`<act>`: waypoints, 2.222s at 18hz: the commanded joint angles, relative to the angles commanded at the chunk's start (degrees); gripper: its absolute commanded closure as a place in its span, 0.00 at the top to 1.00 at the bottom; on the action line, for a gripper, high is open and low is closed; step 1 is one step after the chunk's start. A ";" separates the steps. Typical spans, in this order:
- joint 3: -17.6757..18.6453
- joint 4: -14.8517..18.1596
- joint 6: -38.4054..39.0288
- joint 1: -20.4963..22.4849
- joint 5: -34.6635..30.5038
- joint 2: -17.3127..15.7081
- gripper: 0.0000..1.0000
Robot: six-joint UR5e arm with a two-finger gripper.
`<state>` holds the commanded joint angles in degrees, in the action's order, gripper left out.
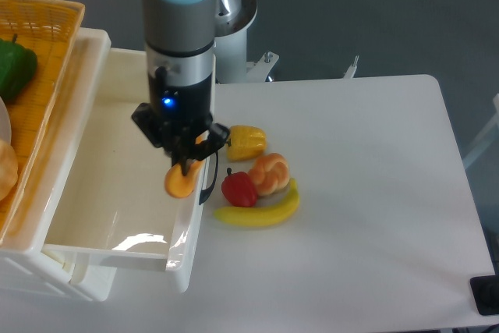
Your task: Place the long bread in the upper white drawer
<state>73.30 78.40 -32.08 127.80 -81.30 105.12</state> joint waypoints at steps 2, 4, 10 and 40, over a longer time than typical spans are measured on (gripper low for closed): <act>0.79 -1.40 -1.31 -0.09 0.00 -0.09 0.65; 1.32 -3.24 -2.20 -0.18 -0.96 -0.17 1.00; 1.67 -2.73 -2.29 -1.41 -1.23 -0.97 1.00; 6.77 -8.17 -20.80 26.01 -8.17 8.17 1.00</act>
<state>80.06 70.22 -52.88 153.80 -89.47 113.29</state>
